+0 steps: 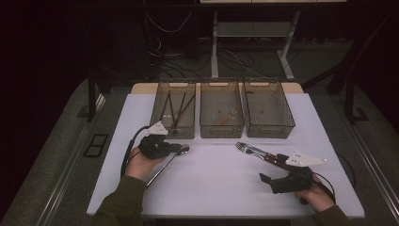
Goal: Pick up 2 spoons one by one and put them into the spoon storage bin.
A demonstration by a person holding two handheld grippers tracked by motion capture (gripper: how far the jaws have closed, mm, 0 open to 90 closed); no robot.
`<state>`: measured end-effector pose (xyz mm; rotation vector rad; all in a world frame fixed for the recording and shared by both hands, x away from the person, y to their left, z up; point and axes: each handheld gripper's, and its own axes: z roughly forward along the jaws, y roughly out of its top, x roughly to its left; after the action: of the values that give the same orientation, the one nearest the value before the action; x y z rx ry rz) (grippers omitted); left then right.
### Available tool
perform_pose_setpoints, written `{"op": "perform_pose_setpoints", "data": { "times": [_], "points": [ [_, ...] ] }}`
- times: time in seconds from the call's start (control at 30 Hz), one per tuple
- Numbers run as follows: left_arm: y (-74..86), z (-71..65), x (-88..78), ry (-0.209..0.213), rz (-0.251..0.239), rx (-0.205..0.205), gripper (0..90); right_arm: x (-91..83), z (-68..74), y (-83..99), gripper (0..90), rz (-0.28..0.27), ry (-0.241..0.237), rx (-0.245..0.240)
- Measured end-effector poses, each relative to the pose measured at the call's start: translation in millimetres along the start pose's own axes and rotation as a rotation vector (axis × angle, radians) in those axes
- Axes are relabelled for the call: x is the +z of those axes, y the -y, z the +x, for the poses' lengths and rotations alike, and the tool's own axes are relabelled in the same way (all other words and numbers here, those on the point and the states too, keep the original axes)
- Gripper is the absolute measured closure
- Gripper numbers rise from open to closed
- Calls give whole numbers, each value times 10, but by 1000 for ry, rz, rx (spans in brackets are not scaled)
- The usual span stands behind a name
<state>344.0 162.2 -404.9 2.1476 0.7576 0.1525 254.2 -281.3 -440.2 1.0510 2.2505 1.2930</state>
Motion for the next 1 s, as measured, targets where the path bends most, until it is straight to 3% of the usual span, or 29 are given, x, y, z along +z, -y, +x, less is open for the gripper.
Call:
{"op": "perform_pose_setpoints", "data": {
  "times": [0.37,0.7,1.0],
  "points": [
    [-221,-64,-52,0,-85,18,890,6,-9,4,11,2,2,2],
    [-427,-75,3,5,-137,22,890,3,-15,8,11,1,4,10],
    [-719,-84,93,-9,-176,28,890,-4,-5,4,11,-6,2,10]
  ]
}}
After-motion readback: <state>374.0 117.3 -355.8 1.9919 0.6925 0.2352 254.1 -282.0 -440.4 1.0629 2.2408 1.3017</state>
